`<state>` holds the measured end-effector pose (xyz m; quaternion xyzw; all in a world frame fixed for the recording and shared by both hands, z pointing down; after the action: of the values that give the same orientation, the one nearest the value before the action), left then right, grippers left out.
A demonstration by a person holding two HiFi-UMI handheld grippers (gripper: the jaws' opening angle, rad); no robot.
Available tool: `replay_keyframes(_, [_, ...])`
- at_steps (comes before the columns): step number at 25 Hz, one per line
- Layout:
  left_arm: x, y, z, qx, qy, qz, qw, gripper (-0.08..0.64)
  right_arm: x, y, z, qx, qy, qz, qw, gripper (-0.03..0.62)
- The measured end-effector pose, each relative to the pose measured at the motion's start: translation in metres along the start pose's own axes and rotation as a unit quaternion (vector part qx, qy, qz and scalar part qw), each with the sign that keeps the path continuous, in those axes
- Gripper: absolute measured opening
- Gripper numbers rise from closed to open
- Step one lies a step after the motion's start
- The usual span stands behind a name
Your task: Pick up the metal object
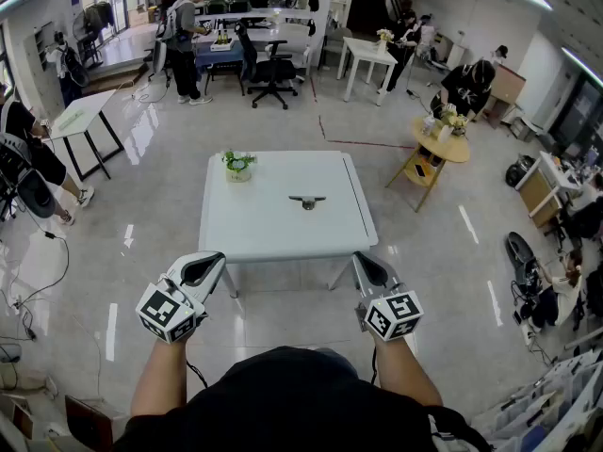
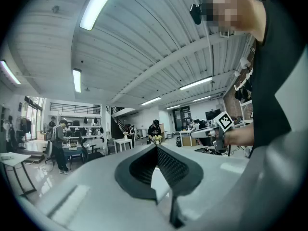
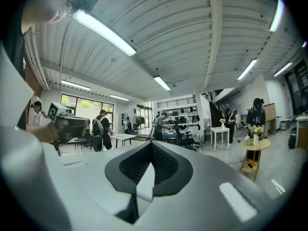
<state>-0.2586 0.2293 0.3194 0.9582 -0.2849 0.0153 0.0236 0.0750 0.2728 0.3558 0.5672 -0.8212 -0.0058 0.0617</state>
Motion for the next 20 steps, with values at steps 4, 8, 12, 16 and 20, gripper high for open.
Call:
replay_keyframes(4, [-0.002, 0.005, 0.002, 0.005, -0.003, -0.005, 1.0000, 0.000, 0.008, 0.011, 0.004, -0.018, -0.015, -0.003, 1.000, 0.028])
replay_keyframes(8, [-0.001, 0.003, 0.000, 0.003, 0.000, -0.013, 0.9999, 0.000, 0.006, 0.013, 0.004, -0.002, -0.005, -0.007, 1.000, 0.028])
replay_keyframes(12, [-0.002, 0.002, -0.004, -0.001, 0.004, -0.016, 0.9999, 0.000, 0.007, 0.019, 0.000, -0.006, -0.005, 0.003, 1.000, 0.028])
replay_keyframes(16, [0.003, 0.003, -0.003, -0.005, 0.001, -0.022, 0.9997, 0.000, 0.010, 0.018, -0.001, 0.004, -0.008, 0.005, 1.000, 0.028])
replay_keyframes(20, [0.005, 0.010, -0.007, -0.012, 0.006, -0.024, 0.9996, 0.000, 0.016, 0.016, -0.003, 0.008, 0.003, -0.002, 1.000, 0.029])
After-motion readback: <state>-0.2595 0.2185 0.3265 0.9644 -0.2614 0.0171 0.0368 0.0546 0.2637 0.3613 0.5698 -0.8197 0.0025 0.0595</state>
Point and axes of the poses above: the fingertips, and each gripper's own axes: x forward along the fingers, y to its left, z out of its top, the point moved 5 cm from there along -x, backward along the fingers, and after that the axes turned 8 degrees about -x, right-handed, at the moved point
